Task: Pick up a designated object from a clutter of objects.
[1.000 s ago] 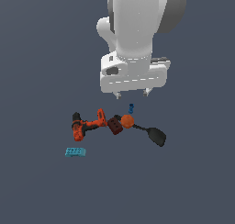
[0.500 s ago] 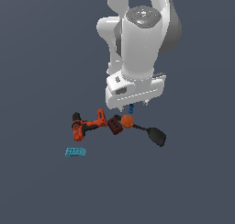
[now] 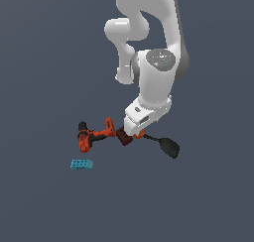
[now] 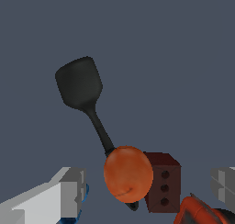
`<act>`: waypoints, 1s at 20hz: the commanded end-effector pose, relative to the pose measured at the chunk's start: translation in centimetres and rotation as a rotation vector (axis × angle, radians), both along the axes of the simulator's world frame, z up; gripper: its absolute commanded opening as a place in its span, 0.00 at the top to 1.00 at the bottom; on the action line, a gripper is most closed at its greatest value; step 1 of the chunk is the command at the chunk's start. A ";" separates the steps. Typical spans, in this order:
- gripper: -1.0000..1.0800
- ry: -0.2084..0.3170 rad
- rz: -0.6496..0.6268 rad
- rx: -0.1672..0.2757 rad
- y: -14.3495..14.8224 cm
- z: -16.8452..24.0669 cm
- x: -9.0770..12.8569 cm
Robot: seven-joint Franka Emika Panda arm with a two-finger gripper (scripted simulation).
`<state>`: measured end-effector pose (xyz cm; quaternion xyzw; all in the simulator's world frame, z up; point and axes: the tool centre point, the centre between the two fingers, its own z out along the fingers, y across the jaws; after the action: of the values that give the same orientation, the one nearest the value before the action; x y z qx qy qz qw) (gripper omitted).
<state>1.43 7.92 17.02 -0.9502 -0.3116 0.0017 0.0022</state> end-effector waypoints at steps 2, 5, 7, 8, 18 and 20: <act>0.04 -0.002 0.124 -0.005 0.8 -2.7 -0.4; 0.04 -0.003 0.223 -0.007 1.4 -4.9 -0.9; 0.04 -0.003 0.280 -0.008 1.8 -6.1 -1.2; 0.04 -0.003 0.306 -0.007 2.0 -6.7 -1.4; 0.04 -0.005 0.469 -0.003 3.2 -10.0 -2.5; 0.04 -0.005 0.480 -0.002 3.3 -10.2 -2.6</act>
<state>-1.11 11.12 6.97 -0.8520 -0.5236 0.0006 -0.0001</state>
